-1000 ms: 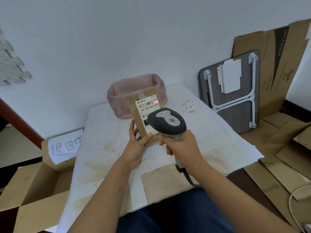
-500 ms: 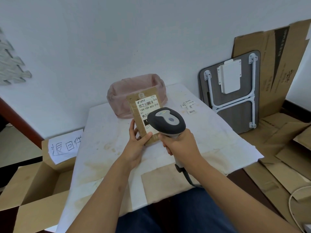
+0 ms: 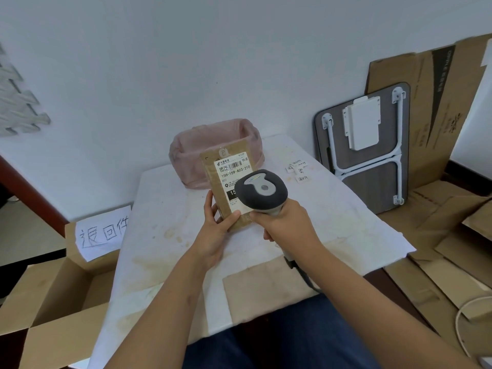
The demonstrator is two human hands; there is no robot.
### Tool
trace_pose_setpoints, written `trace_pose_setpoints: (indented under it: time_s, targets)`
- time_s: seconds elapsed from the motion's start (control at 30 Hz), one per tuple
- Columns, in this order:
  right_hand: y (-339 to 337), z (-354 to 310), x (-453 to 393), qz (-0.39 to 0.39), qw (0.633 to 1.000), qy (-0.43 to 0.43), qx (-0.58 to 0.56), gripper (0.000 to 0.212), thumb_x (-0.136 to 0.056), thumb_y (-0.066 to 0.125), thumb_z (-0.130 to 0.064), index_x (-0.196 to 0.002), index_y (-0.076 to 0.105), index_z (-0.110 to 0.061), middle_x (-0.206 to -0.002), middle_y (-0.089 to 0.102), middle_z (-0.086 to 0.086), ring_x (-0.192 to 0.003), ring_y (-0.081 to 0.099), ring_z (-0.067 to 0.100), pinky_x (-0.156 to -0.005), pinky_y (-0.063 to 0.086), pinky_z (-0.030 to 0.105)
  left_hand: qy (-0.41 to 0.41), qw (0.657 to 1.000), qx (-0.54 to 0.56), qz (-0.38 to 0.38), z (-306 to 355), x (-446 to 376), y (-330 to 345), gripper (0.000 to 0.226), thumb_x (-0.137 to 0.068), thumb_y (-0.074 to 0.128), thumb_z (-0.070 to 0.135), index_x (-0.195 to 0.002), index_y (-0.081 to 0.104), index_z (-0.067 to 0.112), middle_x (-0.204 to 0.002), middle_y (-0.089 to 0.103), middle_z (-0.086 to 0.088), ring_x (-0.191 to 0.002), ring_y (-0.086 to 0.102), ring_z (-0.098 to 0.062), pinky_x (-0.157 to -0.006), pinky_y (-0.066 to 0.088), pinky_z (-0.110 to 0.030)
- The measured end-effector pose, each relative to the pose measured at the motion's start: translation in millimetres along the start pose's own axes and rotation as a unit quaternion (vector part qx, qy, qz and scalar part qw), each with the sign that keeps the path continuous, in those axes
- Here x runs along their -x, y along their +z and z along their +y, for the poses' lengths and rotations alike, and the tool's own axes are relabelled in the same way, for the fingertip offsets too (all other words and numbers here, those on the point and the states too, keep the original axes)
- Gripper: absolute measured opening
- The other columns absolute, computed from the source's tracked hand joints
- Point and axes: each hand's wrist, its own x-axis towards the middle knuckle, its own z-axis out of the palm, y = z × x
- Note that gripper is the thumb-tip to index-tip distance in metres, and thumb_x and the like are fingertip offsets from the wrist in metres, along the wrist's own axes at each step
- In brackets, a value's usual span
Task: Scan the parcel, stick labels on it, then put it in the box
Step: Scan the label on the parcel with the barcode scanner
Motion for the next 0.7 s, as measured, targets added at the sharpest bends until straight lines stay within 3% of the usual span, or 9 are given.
trace_pose_setpoints:
  time_s: [0.07,0.1,0.2,0.37,0.47,0.6,0.7]
  targets:
    - [-7,-3,-6,0.020,0.998,-0.021,0.050,0.018,-0.079,0.068,-0.029,-0.073,0.061,-0.014,-0.055,0.064,-0.001,-0.050,0.062,0.004,-0.055,0.049,0.024,-0.002,1.000,0.005,0.004,1,1,1,0.092,-0.091,0.067,0.002,-0.152,0.015,0.048,-0.147,0.047,0.008,-0.130,0.055,-0.020,-0.098,0.053,-0.036]
    - [-11,-4,-11,0.033,0.996,-0.029,0.077,0.020,-0.077,0.068,-0.033,-0.080,0.061,-0.015,-0.065,0.068,0.003,-0.061,0.067,0.013,-0.062,0.052,0.028,-0.004,1.000,0.006,0.005,1,1,2,0.092,-0.091,0.066,0.002,-0.152,0.014,0.047,-0.146,0.047,0.008,-0.130,0.055,-0.019,-0.092,0.055,-0.031]
    - [-22,0,-25,0.047,0.980,-0.039,0.192,0.029,-0.078,0.061,-0.041,-0.094,0.056,-0.018,-0.085,0.068,0.005,-0.077,0.064,0.030,-0.069,0.054,0.038,-0.009,1.000,0.007,0.009,0,0,1,0.093,-0.090,0.067,0.003,-0.152,0.014,0.048,-0.145,0.048,0.009,-0.129,0.055,-0.018,-0.082,0.058,-0.023]
    - [-31,23,-44,0.003,0.938,-0.050,0.342,0.031,-0.082,0.057,-0.028,-0.105,0.048,-0.009,-0.105,0.054,0.009,-0.088,0.059,0.033,-0.069,0.048,0.040,-0.011,1.000,-0.010,0.007,0,-1,-1,0.095,-0.089,0.069,0.006,-0.152,0.013,0.050,-0.148,0.045,0.009,-0.131,0.053,-0.018,-0.102,0.048,-0.036]
    - [-33,41,-49,-0.028,0.915,-0.024,0.402,0.037,-0.085,0.058,-0.022,-0.116,0.043,-0.007,-0.117,0.048,0.011,-0.093,0.054,0.030,-0.068,0.038,0.035,-0.012,1.000,-0.013,0.007,1,0,-1,0.095,-0.090,0.068,0.006,-0.152,0.011,0.049,-0.146,0.045,0.010,-0.131,0.053,-0.017,-0.102,0.046,-0.035]
    - [-33,63,-53,-0.040,0.904,-0.005,0.426,0.036,-0.086,0.059,-0.021,-0.117,0.045,-0.007,-0.120,0.046,0.011,-0.099,0.056,0.031,-0.068,0.035,0.033,-0.013,1.000,-0.019,0.004,0,0,-1,0.094,-0.090,0.069,0.007,-0.152,0.012,0.049,-0.146,0.045,0.011,-0.132,0.052,-0.016,-0.100,0.046,-0.032]
    - [-34,72,-53,-0.033,0.904,-0.006,0.427,0.034,-0.086,0.060,-0.022,-0.113,0.046,-0.006,-0.117,0.047,0.012,-0.089,0.053,0.031,-0.068,0.034,0.033,-0.013,1.000,-0.023,0.007,1,0,-1,0.094,-0.089,0.069,0.007,-0.152,0.012,0.049,-0.146,0.046,0.011,-0.132,0.052,-0.016,-0.100,0.046,-0.031]
